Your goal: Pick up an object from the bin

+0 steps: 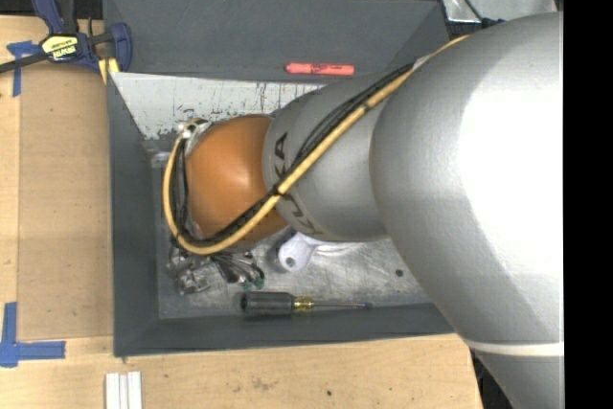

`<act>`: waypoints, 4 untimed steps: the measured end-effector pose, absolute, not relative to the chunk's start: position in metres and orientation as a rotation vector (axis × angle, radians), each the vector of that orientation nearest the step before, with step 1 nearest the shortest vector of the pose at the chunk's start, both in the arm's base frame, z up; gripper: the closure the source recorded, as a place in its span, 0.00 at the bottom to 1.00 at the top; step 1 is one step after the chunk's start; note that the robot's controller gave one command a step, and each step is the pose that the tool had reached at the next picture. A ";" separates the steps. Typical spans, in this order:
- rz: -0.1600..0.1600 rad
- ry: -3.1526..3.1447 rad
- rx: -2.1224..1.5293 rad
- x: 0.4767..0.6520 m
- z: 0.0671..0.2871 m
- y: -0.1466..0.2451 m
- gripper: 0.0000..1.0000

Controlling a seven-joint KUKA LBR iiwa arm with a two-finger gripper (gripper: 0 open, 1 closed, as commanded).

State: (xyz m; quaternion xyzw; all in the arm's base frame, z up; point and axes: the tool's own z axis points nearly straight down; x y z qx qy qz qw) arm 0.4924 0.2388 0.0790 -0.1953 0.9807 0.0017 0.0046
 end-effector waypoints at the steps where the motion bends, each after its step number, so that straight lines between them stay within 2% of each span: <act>1: 0.003 3.077 -0.612 0.491 0.077 0.238 0.00; 2: 0.005 3.073 -0.611 0.492 0.079 0.239 1.00; 3: 0.003 3.078 -0.612 0.491 0.077 0.238 0.00; 4: 0.003 3.078 -0.612 0.491 0.077 0.238 0.00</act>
Offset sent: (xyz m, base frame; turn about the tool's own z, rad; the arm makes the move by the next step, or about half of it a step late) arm 0.0000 0.0000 0.0000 0.0000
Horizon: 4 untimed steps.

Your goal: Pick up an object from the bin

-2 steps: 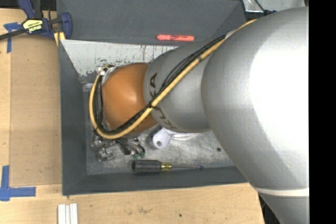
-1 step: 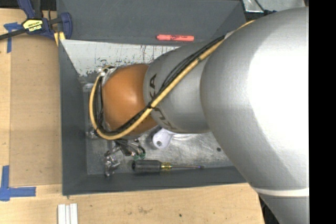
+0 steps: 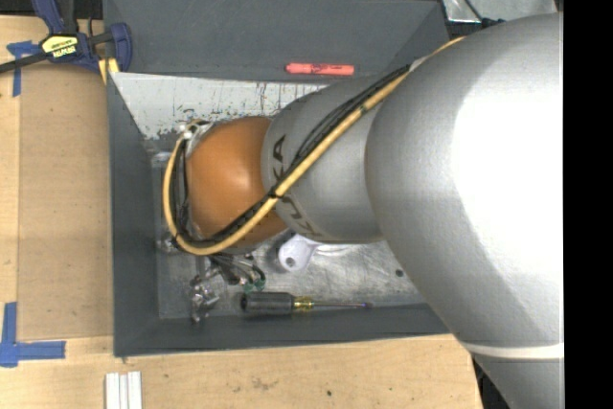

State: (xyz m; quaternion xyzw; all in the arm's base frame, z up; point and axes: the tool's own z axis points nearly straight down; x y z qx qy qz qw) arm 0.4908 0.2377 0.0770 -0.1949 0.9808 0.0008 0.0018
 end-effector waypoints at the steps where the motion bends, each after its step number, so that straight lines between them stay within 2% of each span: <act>1: 0.003 3.078 -0.611 0.491 0.077 0.238 0.00; 2: 0.006 2.977 -0.934 0.524 0.076 0.174 1.00; 3: 0.004 2.986 -0.936 0.521 0.074 0.172 0.00; 4: 0.004 2.986 -0.935 0.522 0.074 0.172 0.00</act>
Offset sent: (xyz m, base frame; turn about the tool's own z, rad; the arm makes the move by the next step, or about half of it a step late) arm 0.0271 -0.0670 -0.0070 -0.2182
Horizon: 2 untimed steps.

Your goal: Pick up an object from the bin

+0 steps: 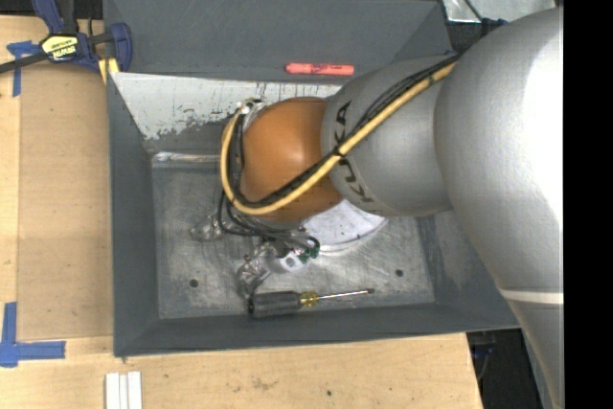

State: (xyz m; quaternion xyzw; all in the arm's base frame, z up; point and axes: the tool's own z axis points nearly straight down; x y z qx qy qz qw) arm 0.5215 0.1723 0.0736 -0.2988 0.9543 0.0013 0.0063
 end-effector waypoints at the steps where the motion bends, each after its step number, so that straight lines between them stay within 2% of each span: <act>1: 0.005 3.017 -0.886 0.552 0.115 0.133 0.00; 2: -0.007 3.018 -0.822 0.555 0.142 0.107 0.00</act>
Offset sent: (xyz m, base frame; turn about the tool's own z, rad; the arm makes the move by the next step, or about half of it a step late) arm -0.0198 -0.0589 0.0655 0.0906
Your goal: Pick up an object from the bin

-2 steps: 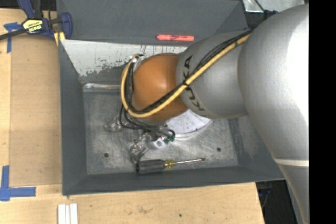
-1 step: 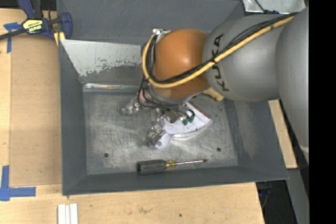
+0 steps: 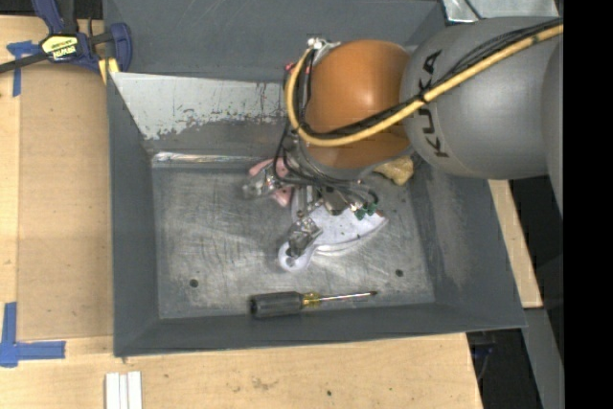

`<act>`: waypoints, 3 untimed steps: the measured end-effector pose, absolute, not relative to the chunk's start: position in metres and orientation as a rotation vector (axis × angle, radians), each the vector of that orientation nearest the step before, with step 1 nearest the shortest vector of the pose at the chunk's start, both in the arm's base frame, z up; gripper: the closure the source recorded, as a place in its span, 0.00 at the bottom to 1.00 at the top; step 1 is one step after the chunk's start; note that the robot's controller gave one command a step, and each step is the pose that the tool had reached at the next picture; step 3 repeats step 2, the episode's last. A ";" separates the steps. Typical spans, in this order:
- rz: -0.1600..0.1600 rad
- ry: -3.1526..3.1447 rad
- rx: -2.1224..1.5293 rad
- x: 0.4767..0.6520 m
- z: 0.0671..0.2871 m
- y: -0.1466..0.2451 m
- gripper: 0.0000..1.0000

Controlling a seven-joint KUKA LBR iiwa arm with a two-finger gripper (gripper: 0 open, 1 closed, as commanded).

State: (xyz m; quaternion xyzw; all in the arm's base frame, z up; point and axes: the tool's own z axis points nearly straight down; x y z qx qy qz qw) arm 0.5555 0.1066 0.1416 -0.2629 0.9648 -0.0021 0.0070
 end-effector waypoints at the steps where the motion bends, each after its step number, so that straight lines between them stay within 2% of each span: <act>1: 0.002 2.994 -0.947 0.535 0.150 0.085 0.00; 2: -0.003 2.856 -1.270 0.504 0.074 0.085 1.00; 3: -0.003 2.856 -1.270 0.504 0.074 0.085 1.00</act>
Offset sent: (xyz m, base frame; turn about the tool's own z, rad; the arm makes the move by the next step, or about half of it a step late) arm -0.0560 -0.0229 -0.0716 -0.3066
